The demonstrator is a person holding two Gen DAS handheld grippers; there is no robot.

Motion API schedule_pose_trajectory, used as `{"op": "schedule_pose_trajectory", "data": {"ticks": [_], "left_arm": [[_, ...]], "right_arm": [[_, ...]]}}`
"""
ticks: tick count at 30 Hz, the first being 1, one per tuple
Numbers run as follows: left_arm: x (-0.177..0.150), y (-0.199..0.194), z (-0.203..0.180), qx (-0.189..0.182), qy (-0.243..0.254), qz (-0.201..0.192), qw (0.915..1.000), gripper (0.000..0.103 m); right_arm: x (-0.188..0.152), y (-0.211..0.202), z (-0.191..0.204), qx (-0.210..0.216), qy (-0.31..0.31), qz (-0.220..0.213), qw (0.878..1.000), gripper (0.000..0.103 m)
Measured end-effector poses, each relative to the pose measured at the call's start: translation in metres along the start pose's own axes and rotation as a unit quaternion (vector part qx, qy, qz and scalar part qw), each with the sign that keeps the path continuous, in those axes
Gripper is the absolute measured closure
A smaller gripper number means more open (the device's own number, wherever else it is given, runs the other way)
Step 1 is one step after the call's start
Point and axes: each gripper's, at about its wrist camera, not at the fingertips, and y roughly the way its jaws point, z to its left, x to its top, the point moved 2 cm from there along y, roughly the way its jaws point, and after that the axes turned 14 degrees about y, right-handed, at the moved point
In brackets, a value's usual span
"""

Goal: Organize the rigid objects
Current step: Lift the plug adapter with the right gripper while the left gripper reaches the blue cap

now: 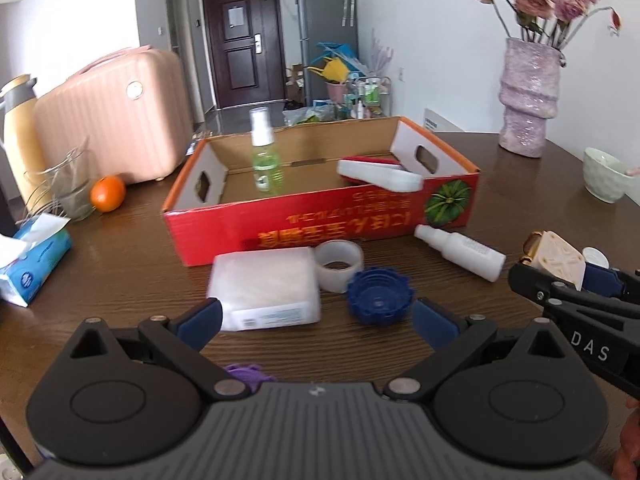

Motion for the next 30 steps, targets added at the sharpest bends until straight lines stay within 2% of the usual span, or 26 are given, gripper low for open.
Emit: {"op": "schedule_pose_trajectory", "data": {"ticks": [3, 13, 30], "left_arm": [[0.002, 0.004, -0.014, -0.008, 0.018, -0.003, 0.9998, 0.001], [0.005, 0.029, -0.038, -0.037, 0.035, 0.02, 0.9985, 0.033], [0.012, 0.072, -0.04, -0.034, -0.003, 0.05, 0.9982, 0.032]], "right_arm": [[0.004, 0.0, -0.008, -0.005, 0.001, -0.002, 1.0, 0.048], [0.009, 0.002, -0.027, -0.016, -0.007, 0.0, 1.0, 0.048], [0.008, 0.002, -0.032, -0.014, -0.015, 0.002, 1.0, 0.048]]}}
